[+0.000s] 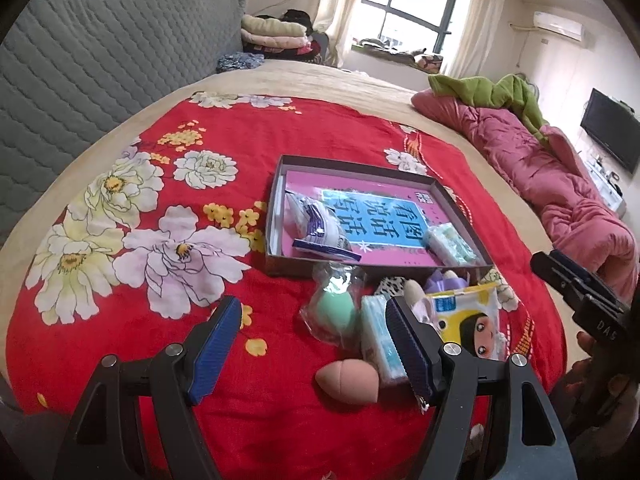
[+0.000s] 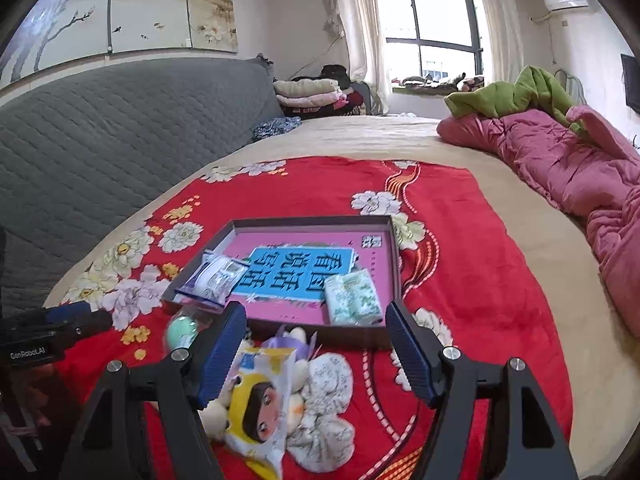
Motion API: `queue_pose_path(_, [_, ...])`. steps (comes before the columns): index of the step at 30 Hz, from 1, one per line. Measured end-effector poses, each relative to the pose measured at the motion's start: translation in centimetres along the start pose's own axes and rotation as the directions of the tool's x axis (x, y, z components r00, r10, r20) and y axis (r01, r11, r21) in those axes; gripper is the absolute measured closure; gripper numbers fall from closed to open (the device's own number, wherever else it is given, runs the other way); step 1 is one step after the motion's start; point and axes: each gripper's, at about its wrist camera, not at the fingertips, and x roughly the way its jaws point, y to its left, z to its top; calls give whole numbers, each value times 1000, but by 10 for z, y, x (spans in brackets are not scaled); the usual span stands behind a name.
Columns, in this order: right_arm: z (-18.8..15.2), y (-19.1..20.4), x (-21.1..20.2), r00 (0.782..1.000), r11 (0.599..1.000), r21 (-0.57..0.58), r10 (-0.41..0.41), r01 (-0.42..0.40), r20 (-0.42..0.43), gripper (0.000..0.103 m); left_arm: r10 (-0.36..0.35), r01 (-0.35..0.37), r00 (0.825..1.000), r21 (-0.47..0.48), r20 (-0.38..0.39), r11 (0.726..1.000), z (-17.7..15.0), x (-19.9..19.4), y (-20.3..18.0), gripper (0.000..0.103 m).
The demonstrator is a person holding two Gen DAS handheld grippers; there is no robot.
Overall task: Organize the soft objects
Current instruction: 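Move both grippers back from the box toward the pile of items, then grasp the pink makeup sponge with the left gripper while the right grasps the yellow cartoon wipes pack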
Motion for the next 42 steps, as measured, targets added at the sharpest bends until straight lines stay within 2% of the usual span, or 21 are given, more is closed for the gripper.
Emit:
queue_pose_path(8, [-11, 10, -9, 1000, 1000, -13, 20, -20, -20, 31, -16, 16, 1000, -6, -17, 1000, -8, -6, -1, 27])
queue_pose_path(13, [-14, 10, -13, 998, 998, 18, 58, -57, -35, 31, -14, 14, 1000, -2, -18, 1000, -12, -9, -2, 27])
queue_pose_path(20, [-21, 5, -16, 997, 999, 34, 45, -43, -63, 31, -31, 31, 999, -4, -40, 1000, -17, -7, -1, 27])
queue_pose_path(26, [-29, 3, -18, 995, 998, 38, 47, -44, -90, 31, -33, 33, 996, -9, -77, 999, -23, 0, 2, 27])
queue_pose_path(32, [-39, 3, -11, 990, 998, 42, 43, -37, -134, 31, -34, 38, 990, 27, -134, 999, -32, 14, -5, 27])
queue_pose_path(42, [-46, 11, -2, 987, 999, -1, 43, -43, -158, 31, -12, 29, 978, 79, -207, 996, -43, 33, -15, 27])
